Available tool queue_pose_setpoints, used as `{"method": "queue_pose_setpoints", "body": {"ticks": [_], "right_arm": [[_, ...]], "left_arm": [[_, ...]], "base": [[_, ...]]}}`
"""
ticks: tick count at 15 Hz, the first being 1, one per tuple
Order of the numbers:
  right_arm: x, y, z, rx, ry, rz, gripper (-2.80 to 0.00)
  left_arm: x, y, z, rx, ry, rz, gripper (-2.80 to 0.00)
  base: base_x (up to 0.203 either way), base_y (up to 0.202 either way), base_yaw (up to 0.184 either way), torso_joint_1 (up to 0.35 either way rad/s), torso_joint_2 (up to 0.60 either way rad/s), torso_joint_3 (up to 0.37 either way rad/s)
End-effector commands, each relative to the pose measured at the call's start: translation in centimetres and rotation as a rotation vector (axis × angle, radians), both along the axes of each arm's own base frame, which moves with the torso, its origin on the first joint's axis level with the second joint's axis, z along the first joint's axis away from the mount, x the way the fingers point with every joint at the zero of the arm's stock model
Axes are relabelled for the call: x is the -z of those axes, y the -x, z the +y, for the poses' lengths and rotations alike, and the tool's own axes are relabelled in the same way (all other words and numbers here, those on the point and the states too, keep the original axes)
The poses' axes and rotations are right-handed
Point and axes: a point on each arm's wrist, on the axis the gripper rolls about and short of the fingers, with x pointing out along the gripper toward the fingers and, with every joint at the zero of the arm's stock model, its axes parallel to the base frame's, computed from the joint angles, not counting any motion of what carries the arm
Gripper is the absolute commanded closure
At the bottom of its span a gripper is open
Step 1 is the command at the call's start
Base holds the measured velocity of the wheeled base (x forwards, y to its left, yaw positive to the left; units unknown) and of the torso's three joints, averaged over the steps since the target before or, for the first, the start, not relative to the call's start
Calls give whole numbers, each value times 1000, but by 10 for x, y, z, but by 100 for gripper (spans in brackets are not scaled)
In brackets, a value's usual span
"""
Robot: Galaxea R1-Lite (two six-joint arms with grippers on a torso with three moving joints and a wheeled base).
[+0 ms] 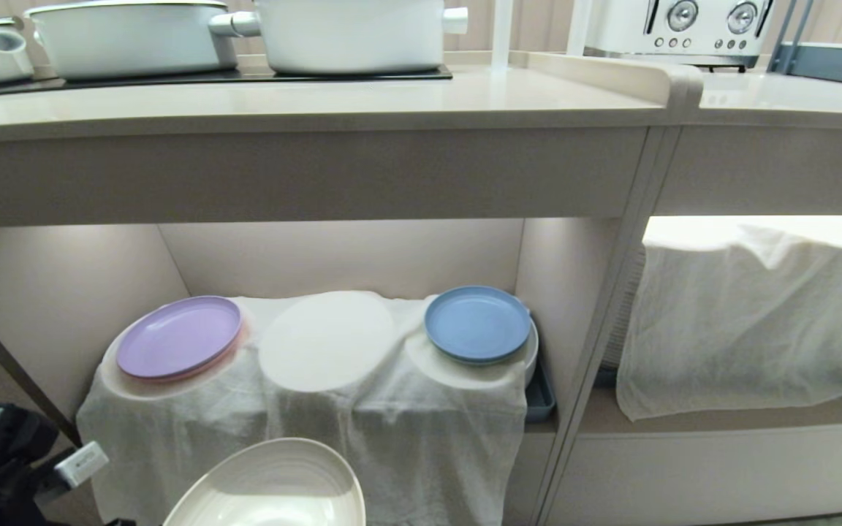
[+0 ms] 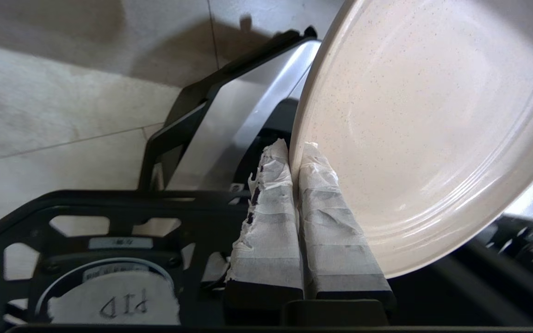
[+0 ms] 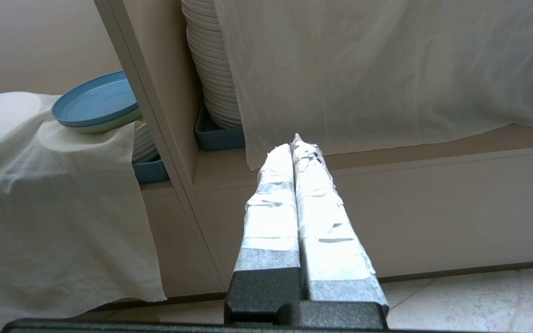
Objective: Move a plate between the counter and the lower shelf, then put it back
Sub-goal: Put the plate in the cupboard
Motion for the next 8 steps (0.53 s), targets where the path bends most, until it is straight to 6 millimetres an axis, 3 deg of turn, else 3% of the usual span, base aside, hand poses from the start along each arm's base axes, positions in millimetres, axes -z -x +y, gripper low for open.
{"method": "queue_pose_setpoints", "body": {"ticks": [1, 8], "right_arm": [[0, 0, 0, 0, 0, 1, 0], [0, 0, 0, 0, 0, 1, 0]], "left_arm": [[8, -17, 0, -34, 13, 53, 0], [14, -96, 0, -262, 104, 8, 0]], "base": [[0, 0, 0, 0, 0, 0], [0, 0, 0, 0, 0, 0]]}}
